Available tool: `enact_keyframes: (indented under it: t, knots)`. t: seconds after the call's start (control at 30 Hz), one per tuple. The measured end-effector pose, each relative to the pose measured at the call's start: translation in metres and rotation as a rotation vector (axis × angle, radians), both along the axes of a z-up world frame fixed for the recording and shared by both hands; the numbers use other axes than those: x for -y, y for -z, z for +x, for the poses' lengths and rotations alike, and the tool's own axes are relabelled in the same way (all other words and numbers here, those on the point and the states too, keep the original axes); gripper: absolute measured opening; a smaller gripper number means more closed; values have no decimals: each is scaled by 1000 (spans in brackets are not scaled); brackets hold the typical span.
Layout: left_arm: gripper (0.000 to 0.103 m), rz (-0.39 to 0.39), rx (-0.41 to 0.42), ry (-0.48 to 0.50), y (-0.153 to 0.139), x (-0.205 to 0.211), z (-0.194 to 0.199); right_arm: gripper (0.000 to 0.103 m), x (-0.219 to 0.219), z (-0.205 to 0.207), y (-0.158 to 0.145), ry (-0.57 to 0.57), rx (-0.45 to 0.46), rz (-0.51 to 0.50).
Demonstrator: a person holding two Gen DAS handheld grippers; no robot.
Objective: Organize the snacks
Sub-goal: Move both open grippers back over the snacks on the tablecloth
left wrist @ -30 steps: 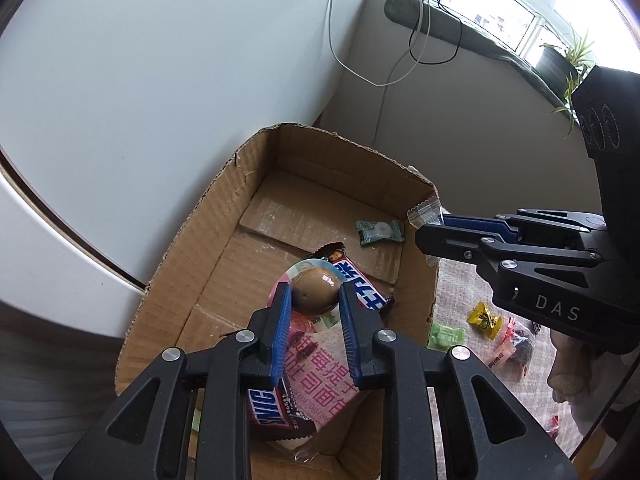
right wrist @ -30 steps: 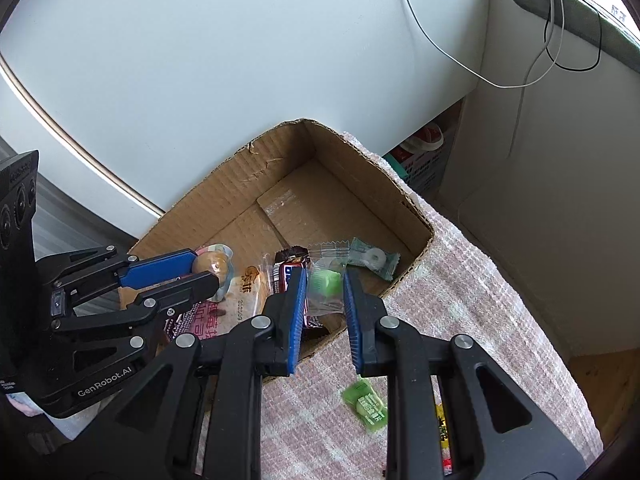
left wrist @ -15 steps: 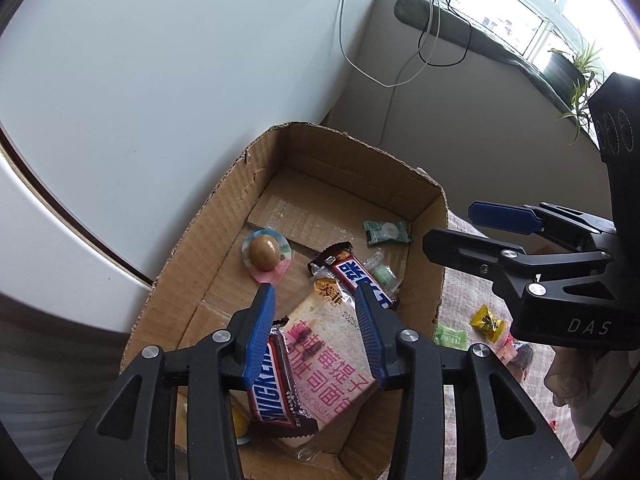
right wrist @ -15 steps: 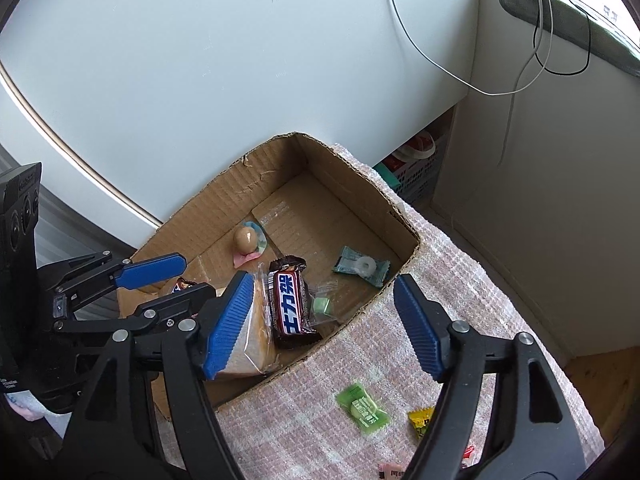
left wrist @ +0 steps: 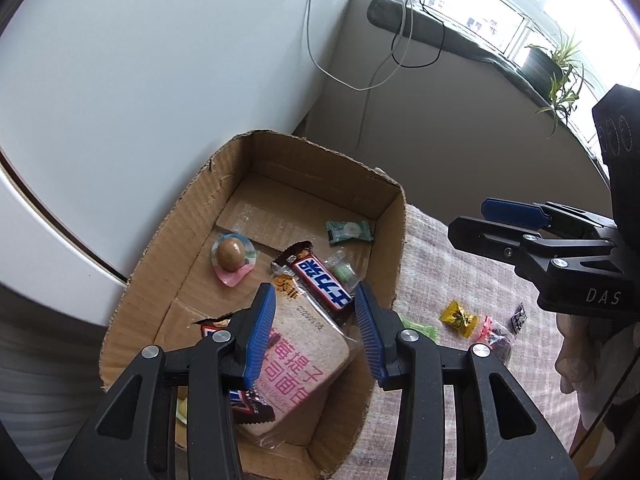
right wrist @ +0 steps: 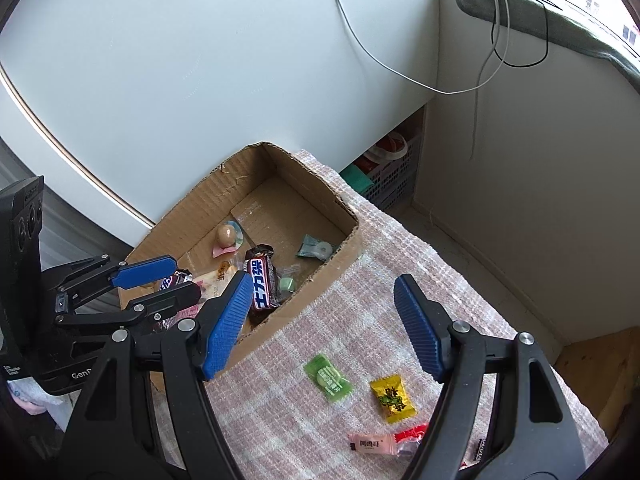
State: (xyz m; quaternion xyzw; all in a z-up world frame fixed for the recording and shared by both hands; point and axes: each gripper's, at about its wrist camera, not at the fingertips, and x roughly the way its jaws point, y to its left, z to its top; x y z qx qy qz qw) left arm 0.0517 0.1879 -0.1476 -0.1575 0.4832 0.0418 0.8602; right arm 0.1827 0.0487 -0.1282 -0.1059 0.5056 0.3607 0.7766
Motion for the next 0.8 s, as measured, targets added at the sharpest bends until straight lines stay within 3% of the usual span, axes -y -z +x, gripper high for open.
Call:
enact_keyframes:
  t: [0.43,0.63,0.8]
  knots:
    - [40,-34,13,136,-7,56,7,76,97,2,-5,165,-17,-32]
    - [40,-38,-9,228,0,89,7,76,146,-7,5,240,-50,-31]
    - [40,-39,-35,299,10,116,4,76,176,-15,26,281,-70,-99]
